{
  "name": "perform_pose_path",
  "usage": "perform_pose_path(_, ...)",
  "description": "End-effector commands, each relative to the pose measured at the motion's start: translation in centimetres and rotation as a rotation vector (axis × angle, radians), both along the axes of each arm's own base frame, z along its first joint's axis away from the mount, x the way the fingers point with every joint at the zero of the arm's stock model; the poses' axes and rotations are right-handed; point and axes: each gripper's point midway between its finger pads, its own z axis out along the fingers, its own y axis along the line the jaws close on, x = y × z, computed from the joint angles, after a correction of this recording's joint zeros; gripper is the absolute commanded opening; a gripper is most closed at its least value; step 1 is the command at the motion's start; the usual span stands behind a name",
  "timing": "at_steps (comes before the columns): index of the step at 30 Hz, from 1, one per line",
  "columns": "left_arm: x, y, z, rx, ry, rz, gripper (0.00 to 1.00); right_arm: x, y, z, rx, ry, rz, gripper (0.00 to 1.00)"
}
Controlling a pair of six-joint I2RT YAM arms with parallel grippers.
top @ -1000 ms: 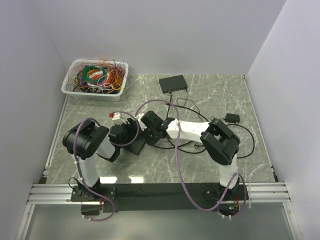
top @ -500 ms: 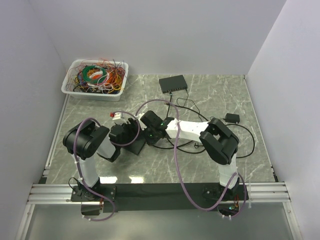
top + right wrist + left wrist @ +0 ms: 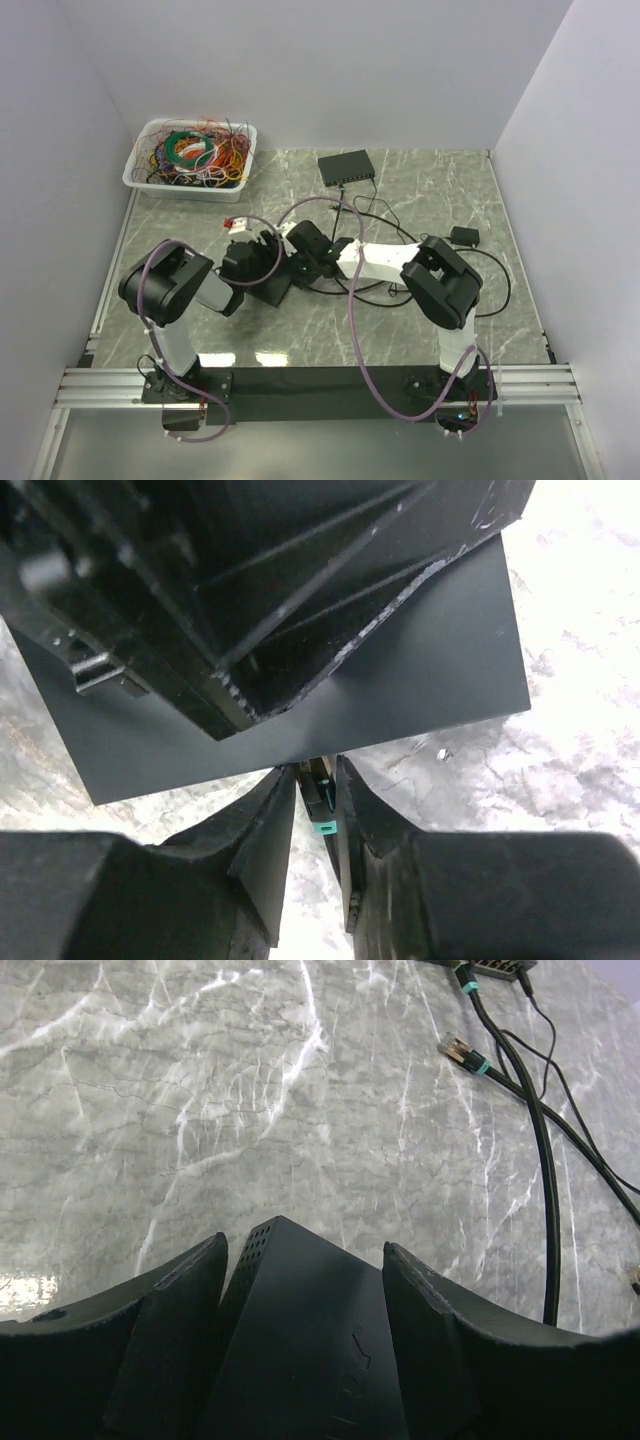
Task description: Insert the plug into the switch port
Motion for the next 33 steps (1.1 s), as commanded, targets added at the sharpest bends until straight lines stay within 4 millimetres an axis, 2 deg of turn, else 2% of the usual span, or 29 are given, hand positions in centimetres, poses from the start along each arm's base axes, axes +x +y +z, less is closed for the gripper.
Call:
perform_pose_path(1, -9.9, -4.5, -6.9, -0.005, 0.424, -0.251, 0.7, 6.8, 8.1, 16.0, 0.566, -0.418, -0.051, 0.32)
perform_pose_path(4, -8.9, -3.4, -6.6, 0.046, 0.427, -0.178, 0.72, 6.5, 7.7, 15.6, 0.56, -0.412, -0.049, 0.34)
perform_pose_path(7, -8.2, -2.2, -5.3, 0.09, 0.413, -0.11, 0.75, 6.4, 7.9, 15.1, 0.552, -0.402, -0.035, 0.39)
perform_pose_path(10, -7.2, -0.2, -3.4, 0.138, 0.386, -0.002, 0.81, 6.7, 8.3, 14.9, 0.545, -0.402, -0.029, 0.43)
perform_pose_path(11, -6.8, 0.0, -1.9, 0.128, 0.355, 0.012, 0.85, 6.8, 8.4, 14.5, 0.538, -0.393, -0.025, 0.43)
perform_pose_path(13, -6.8, 1.4, -1.3, 0.154, 0.361, 0.053, 0.88, 6.9, 8.9, 15.0, 0.55, -0.395, -0.021, 0.44)
perform_pose_path(15, -6.2, 2.1, 0.6, 0.141, 0.326, 0.079, 0.9, 7.0, 9.4, 15.2, 0.563, -0.384, -0.018, 0.45)
perform_pose_path(21, -5.8, 4.8, 2.2, 0.115, 0.309, 0.129, 0.93, 6.8, 10.5, 15.2, 0.607, -0.341, -0.014, 0.47)
perform_pose_path(28, -5.5, 4.9, 2.6, 0.11, 0.308, 0.126, 0.92, 5.6, 10.3, 13.8, 0.599, -0.31, -0.016, 0.48)
perform_pose_path(29, -5.4, 4.8, 3.1, 0.104, 0.298, 0.126, 0.92, 5.4, 10.2, 14.4, 0.605, -0.321, -0.019, 0.48)
perform_pose_path(31, -5.5, 4.8, 3.7, 0.1, 0.285, 0.122, 0.91, 5.2, 9.3, 14.2, 0.591, -0.325, -0.035, 0.49)
perform_pose_path(32, -5.4, 4.8, 4.8, 0.087, 0.255, 0.118, 0.91, 5.3, 8.7, 15.4, 0.597, -0.352, -0.052, 0.5)
perform_pose_path(33, -5.5, 4.8, 5.4, 0.086, 0.242, 0.114, 0.91, 5.3, 8.0, 15.4, 0.584, -0.359, -0.062, 0.51)
